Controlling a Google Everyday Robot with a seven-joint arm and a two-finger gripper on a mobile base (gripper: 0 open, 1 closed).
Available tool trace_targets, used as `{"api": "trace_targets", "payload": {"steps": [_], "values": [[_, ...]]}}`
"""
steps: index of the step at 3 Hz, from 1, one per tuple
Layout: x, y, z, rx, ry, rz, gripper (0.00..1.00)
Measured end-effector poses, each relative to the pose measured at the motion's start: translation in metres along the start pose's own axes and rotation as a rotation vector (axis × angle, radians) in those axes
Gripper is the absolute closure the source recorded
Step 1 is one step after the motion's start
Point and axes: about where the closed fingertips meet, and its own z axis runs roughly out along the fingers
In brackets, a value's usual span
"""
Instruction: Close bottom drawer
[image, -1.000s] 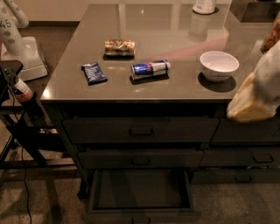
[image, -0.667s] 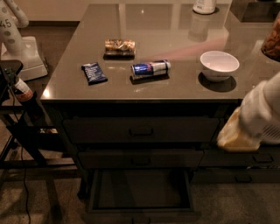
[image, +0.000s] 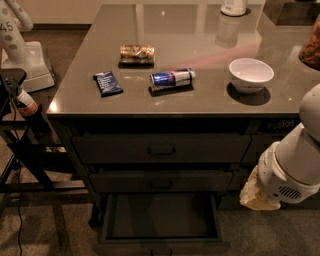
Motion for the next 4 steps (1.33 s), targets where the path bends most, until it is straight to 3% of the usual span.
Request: {"api": "trace_targets", "payload": {"steps": [1, 2, 4], "values": [[0.000, 0.000, 0.000, 0.000, 0.000, 0.000, 1.00], [0.007, 0.015, 0.042, -0.053, -0.008, 0.084, 1.00], [0.018, 0.066, 0.186, -0.203, -0.020, 0.253, 1.00]]}}
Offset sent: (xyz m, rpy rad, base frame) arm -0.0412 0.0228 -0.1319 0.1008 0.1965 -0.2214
